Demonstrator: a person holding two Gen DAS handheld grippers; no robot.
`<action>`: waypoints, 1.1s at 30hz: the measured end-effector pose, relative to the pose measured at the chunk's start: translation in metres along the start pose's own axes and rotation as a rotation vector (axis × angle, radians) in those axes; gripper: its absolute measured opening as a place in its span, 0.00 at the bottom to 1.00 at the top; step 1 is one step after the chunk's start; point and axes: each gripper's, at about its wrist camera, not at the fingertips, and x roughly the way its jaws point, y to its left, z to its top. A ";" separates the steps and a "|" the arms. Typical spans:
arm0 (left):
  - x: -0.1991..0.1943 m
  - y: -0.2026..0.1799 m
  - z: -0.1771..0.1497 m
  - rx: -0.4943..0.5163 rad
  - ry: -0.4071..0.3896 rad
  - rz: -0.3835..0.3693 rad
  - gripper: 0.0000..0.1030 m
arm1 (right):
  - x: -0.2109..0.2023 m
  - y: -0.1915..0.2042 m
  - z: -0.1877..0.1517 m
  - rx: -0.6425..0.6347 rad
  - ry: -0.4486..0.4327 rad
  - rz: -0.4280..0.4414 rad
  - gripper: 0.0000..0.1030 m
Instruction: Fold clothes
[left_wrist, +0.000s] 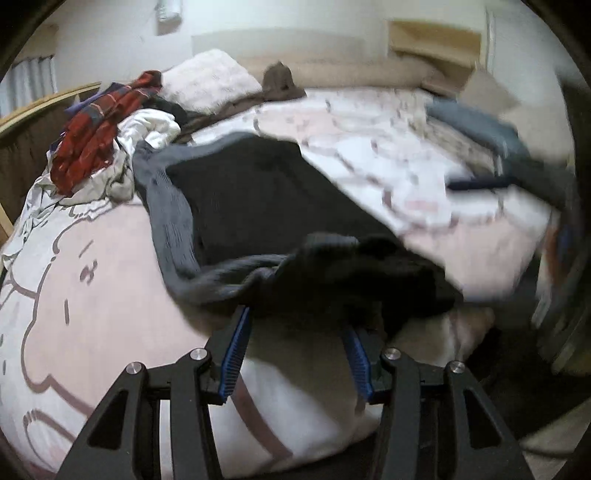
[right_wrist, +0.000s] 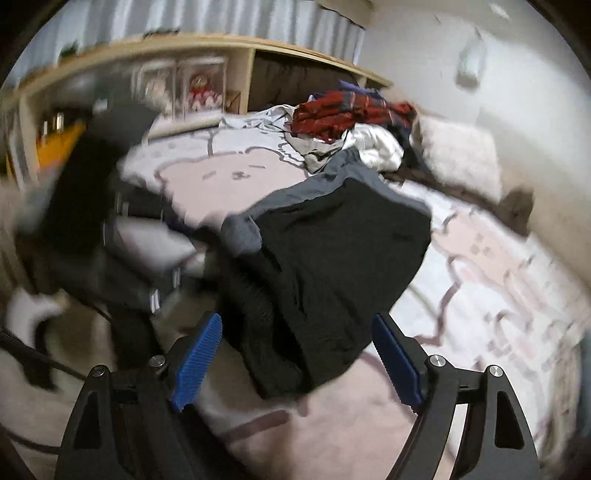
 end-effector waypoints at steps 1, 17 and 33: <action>-0.001 0.004 0.006 -0.018 -0.016 -0.008 0.48 | 0.003 0.005 -0.003 -0.039 -0.002 -0.023 0.82; 0.000 0.007 -0.003 -0.021 0.031 -0.047 0.48 | 0.022 0.049 -0.022 -0.347 -0.013 -0.032 0.82; 0.016 -0.026 -0.031 0.088 0.080 0.001 0.47 | 0.036 0.026 -0.016 -0.122 -0.044 -0.274 0.82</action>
